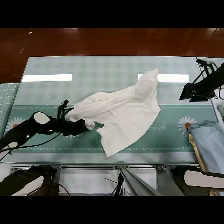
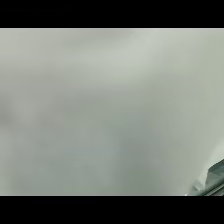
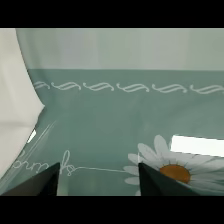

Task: Fold the shirts.

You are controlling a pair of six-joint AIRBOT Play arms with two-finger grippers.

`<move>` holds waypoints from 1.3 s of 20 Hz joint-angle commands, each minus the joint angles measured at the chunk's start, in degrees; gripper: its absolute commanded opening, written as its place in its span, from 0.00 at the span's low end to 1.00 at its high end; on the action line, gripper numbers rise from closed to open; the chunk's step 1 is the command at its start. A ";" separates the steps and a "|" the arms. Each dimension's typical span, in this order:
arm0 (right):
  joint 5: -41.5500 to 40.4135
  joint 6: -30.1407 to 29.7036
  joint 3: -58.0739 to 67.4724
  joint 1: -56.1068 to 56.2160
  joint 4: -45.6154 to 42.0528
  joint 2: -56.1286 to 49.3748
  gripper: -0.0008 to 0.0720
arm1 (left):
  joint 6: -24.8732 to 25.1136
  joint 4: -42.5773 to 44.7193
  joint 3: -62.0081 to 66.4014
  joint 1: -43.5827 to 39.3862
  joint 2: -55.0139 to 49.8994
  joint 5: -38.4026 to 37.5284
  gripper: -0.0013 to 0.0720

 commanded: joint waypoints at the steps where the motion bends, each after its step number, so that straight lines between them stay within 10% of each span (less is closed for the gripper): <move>1: -4.20 -1.03 -8.02 -0.13 0.70 2.73 0.76 | 0.20 -0.28 0.31 -0.09 5.77 -1.81 0.04; 16: -4.90 -3.06 -9.07 -0.13 7.67 2.73 0.76 | -1.36 0.72 2.58 -0.09 20.57 -5.77 0.04; 26: -12.07 -7.67 -25.53 -0.07 20.85 6.01 0.81 | -12.55 22.86 8.52 -0.09 30.01 -14.08 0.04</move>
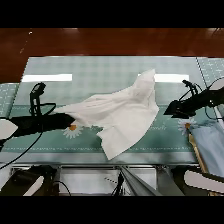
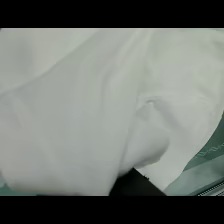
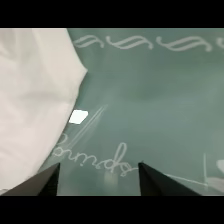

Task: Fold the shirts.

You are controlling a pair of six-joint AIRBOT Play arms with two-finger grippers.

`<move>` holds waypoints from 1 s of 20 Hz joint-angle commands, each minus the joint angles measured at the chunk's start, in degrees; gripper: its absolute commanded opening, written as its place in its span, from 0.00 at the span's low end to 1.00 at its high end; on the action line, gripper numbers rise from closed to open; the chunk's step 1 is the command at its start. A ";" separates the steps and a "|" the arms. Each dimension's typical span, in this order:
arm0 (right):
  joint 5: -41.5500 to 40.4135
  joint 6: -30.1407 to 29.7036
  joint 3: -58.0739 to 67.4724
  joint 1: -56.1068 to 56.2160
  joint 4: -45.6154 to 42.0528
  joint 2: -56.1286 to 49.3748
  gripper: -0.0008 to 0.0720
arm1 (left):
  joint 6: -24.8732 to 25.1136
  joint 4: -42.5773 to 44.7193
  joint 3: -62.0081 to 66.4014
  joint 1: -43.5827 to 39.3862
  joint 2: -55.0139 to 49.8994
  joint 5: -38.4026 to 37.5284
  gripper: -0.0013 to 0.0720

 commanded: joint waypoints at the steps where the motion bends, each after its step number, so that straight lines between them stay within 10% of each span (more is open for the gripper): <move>1: -5.09 -1.40 -6.05 0.02 6.49 2.01 0.85 | -2.21 5.25 0.74 -0.02 1.66 -2.78 0.04; 13: -15.19 1.01 -17.94 22.93 14.71 2.16 0.81 | -2.16 5.31 0.74 -0.02 1.64 -2.71 0.04; 17: -20.35 2.89 -17.86 27.61 19.30 2.19 0.15 | -2.16 6.84 1.18 0.00 1.62 -1.11 0.04; 20: -17.97 2.19 -17.14 27.43 19.45 4.76 0.05 | -2.16 9.25 3.65 0.00 1.55 -0.74 0.04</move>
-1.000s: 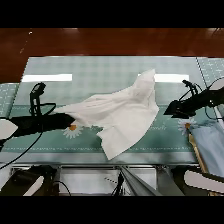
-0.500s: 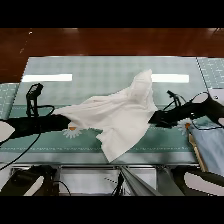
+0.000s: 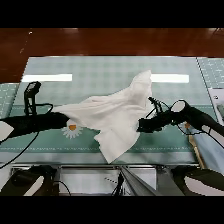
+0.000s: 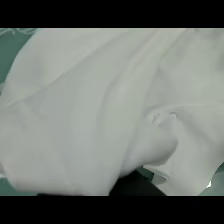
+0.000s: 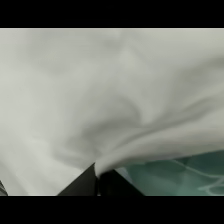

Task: Fold the shirts.

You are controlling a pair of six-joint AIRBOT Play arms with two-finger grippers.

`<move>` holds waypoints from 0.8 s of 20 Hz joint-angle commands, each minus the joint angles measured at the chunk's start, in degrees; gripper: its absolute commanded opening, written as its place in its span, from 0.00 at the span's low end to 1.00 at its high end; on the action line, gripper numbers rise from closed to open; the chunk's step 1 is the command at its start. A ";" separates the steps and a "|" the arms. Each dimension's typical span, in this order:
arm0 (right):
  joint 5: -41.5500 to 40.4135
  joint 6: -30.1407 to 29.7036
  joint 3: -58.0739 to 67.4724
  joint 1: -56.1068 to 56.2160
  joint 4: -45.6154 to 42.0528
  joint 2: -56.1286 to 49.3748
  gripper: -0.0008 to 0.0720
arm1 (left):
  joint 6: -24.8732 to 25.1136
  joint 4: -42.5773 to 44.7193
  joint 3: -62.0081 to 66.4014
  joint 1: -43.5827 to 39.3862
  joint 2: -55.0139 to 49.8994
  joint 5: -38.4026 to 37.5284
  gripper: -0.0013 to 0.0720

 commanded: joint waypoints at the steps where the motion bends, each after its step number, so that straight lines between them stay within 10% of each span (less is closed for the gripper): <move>1: 2.43 -0.44 1.49 0.85 2.21 3.78 0.05 | 0.07 3.13 3.28 0.00 -0.02 0.66 0.04; 9: 2.14 0.90 29.62 -7.08 1.42 32.26 0.05 | -1.46 5.31 31.78 6.95 -0.02 9.18 0.04; 16: -5.97 9.03 54.77 -12.76 -0.70 36.26 0.05 | -0.72 1.09 52.06 7.45 0.74 17.07 0.04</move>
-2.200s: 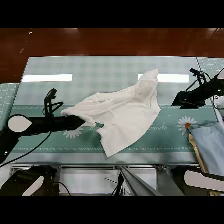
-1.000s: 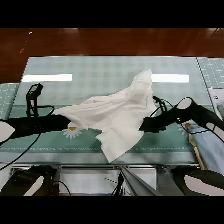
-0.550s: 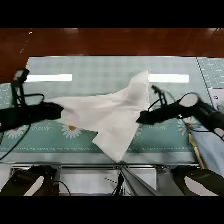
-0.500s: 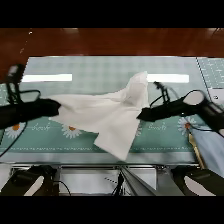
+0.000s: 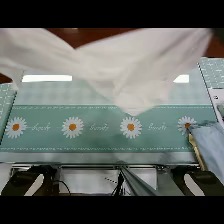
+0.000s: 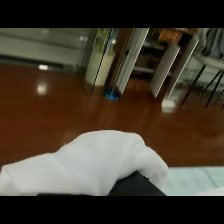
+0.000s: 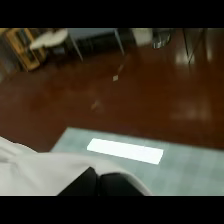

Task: Fold the shirts.

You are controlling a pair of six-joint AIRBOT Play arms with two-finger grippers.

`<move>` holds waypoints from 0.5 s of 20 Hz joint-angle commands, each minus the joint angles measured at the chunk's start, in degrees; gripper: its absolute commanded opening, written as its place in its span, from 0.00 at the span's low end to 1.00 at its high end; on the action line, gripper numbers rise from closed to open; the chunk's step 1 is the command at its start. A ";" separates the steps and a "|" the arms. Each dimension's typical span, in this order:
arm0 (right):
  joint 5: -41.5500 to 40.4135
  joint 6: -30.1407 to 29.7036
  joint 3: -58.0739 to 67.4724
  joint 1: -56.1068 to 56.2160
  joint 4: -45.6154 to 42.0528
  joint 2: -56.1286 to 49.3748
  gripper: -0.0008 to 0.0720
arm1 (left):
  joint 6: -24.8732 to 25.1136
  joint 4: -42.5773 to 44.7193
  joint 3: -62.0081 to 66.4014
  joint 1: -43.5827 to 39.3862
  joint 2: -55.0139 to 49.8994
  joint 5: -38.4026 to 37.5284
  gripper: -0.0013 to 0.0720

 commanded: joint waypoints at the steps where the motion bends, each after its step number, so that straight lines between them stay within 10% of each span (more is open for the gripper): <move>1: -3.89 2.82 10.99 -1.44 -0.90 1.38 0.05 | 0.50 -1.79 9.07 0.35 1.07 2.86 0.04; 10: 13.68 15.04 19.91 -1.42 -21.14 1.40 0.05 | -4.98 -1.77 10.47 0.37 5.81 -28.11 0.04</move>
